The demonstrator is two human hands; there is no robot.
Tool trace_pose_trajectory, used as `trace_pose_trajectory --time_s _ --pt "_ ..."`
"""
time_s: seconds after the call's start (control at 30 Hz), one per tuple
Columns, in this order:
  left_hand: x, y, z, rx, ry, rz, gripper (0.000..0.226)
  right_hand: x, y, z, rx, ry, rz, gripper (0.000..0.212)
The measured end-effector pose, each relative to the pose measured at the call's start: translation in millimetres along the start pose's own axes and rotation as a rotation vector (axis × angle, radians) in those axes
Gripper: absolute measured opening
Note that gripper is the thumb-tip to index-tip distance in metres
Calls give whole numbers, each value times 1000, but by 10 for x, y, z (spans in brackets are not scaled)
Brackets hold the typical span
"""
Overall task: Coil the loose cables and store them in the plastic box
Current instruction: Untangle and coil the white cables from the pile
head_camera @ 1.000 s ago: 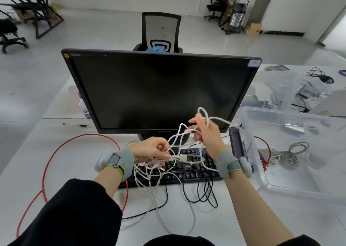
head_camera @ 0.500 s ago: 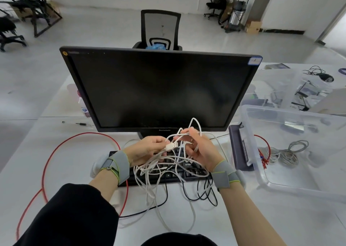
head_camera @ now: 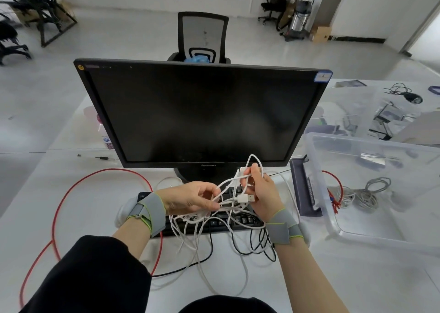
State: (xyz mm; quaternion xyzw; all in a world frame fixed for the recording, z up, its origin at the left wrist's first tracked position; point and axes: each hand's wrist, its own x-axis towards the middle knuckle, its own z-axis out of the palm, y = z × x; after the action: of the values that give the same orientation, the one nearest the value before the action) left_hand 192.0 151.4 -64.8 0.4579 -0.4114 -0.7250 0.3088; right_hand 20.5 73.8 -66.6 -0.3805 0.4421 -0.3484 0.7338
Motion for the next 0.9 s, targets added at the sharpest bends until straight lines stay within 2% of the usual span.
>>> trace_pose_trajectory --time_s 0.1,0.23,0.33,0.43,0.73,0.9 --pt "-12 8 28 21 1 -20 27 3 11 -68 44 -4 34 38" --pt "-6 -5 5 140 122 -12 44 0 -12 -157 123 42 71 35" --pt "-23 0 27 368 304 51 27 11 -8 -186 141 97 75 34" --pt "-10 14 68 525 396 106 8 38 14 -186 166 139 89 36" --pt "71 3 84 669 473 70 18 -5 20 -140 53 203 68 33" --pt "41 98 67 603 458 -6 30 8 -10 -157 -118 254 35 30"
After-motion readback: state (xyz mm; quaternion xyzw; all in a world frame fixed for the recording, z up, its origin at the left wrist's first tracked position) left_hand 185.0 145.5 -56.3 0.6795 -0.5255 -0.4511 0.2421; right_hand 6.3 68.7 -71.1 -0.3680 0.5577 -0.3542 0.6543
